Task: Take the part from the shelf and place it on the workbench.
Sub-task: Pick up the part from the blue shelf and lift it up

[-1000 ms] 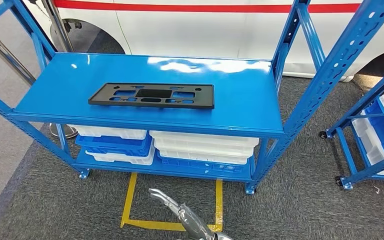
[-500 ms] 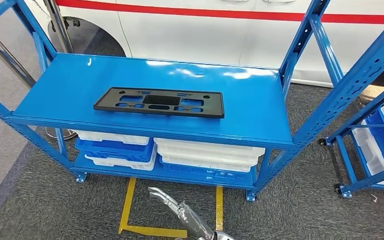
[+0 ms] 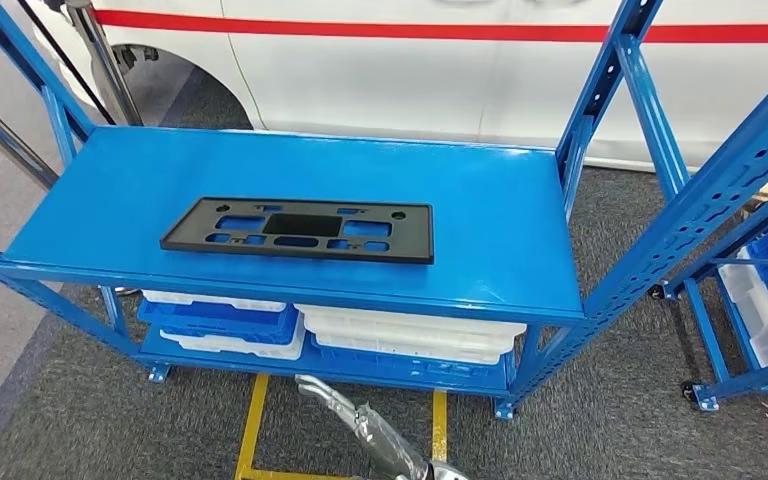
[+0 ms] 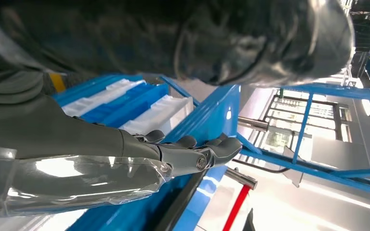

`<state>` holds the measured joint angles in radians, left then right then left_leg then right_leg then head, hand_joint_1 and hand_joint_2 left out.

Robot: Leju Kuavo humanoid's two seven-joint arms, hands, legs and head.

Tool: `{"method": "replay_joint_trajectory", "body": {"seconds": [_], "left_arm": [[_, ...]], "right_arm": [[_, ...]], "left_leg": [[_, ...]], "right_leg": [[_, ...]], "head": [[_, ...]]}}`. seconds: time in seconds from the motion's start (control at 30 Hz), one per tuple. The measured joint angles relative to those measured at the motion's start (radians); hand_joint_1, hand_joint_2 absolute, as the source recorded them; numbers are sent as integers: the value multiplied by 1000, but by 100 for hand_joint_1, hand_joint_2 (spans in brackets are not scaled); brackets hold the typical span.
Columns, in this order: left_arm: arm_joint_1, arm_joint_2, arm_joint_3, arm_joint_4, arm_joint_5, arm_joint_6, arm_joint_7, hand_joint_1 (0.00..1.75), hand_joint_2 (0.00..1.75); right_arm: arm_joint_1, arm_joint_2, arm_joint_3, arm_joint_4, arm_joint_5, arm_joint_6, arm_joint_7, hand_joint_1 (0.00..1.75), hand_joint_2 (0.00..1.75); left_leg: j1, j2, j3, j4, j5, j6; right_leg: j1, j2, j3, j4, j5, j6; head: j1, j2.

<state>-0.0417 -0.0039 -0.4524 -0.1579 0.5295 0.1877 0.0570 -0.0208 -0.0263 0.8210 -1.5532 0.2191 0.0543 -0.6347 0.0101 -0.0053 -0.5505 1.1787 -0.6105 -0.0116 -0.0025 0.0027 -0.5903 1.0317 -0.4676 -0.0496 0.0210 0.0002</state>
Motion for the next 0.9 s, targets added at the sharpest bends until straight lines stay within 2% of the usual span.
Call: {"method": "replay_joint_trajectory", "body": {"seconds": [0.03,0.07,0.1,0.13,0.2,0.23,0.27,0.33,0.4,0.43,0.47,0.53,0.57,0.6,0.63,0.7,0.73,0.77,0.83,0.9], "left_arm": [[0,0,0,0,0,0,0,0,0],[1,0,0,0,0,0,0,0,0],[2,0,0,0,0,0,0,0,0],[3,0,0,0,1,-1,0,0,0],[6,1,0,0,1,-2,0,0,0],[7,2,0,1,1,-3,-1,0,0],[7,2,0,2,2,-4,-2,0,0],[6,4,0,3,2,-6,-4,0,0],[7,6,0,3,3,-7,-4,0,0],[6,6,0,3,3,-8,-4,0,0],[5,6,0,3,5,-9,-4,0,0],[4,7,0,3,8,-9,-5,0,0],[3,7,0,3,10,-9,-5,0,0],[3,7,0,3,11,-9,-6,0,0],[4,7,0,3,11,-9,-6,0,0],[5,7,0,3,13,-9,-6,0,0],[5,6,0,3,13,-10,-7,0,0],[3,6,0,3,14,-10,-7,0,0],[0,6,0,3,14,-9,-8,0,0],[-1,7,1,3,15,-9,-9,0,0]], "right_arm": [[-1,0,0,0,0,0,0,0,0],[-1,0,1,0,0,1,1,0,0],[-2,0,1,0,0,2,1,0,0],[-3,1,2,1,0,4,2,0,0],[-5,1,3,1,0,9,5,0,0],[-7,2,4,2,-1,11,6,0,0],[-9,3,5,2,-2,13,8,0,0],[-14,4,8,4,-3,15,10,0,0],[-17,5,9,4,-3,15,12,0,0],[-20,5,9,5,-4,15,12,0,0],[-22,5,10,5,-4,15,13,0,0],[-24,5,11,5,-4,15,14,0,0],[-25,5,11,6,-4,15,15,0,0],[-25,6,11,7,-4,16,15,0,0],[-25,6,11,7,-4,16,16,0,0],[-26,6,12,9,-4,16,17,0,0],[-27,6,12,10,-4,16,17,0,0],[-28,7,13,11,-4,17,18,0,0],[-30,9,15,13,-4,17,19,0,0],[-32,12,16,13,-4,18,19,0,0]], "left_leg": [[1,0,-43,58,-20,-4],[2,0,-76,94,-27,-7],[2,0,-94,97,-12,-7],[2,0,-96,66,26,-6],[1,0,-72,-50,123,3],[-4,1,-62,-97,145,8],[-9,1,-54,-127,157,16],[-17,1,-47,-150,150,30],[-12,0,-22,-169,155,41],[-9,1,-9,-175,154,45],[-7,1,0,-181,153,49],[-8,1,7,-181,145,55],[-8,0,9,-181,140,55],[-8,-1,15,-180,135,54],[-7,-1,23,-180,128,52],[-5,-3,41,-177,110,45],[-5,-3,47,-174,103,39],[-5,-3,48,-169,95,33],[-6,-3,48,-159,86,21],[-6,-2,49,-148,75,11]], "right_leg": [[1,0,8,0,-8,-1],[1,0,17,0,-16,-1],[2,1,28,0,-24,-1],[2,3,41,0,-33,0],[2,5,68,-1,-51,4],[2,5,77,-2,-59,8],[1,5,81,-3,-65,13],[0,4,89,0,-71,25],[1,2,94,17,-78,34],[1,2,84,43,-90,38],[0,2,60,86,-110,42],[-4,2,-15,203,-158,49],[-5,2,-51,248,-170,52],[-7,2,-74,263,-162,54],[-9,2,-79,242,-129,55],[-11,1,-53,134,-36,56],[-9,1,-41,84,-15,54],[-7,0,-36,55,-2,49],[-3,-1,-38,39,-9,36],[-6,0,-30,33,-4,23]], "head": [[0,0],[0,0],[0,0],[0,0],[0,0],[0,0],[0,0],[0,0],[0,0],[0,0],[0,0],[0,0],[0,0],[0,0],[0,0],[0,0],[1,0],[1,0],[2,0],[2,0]]}}
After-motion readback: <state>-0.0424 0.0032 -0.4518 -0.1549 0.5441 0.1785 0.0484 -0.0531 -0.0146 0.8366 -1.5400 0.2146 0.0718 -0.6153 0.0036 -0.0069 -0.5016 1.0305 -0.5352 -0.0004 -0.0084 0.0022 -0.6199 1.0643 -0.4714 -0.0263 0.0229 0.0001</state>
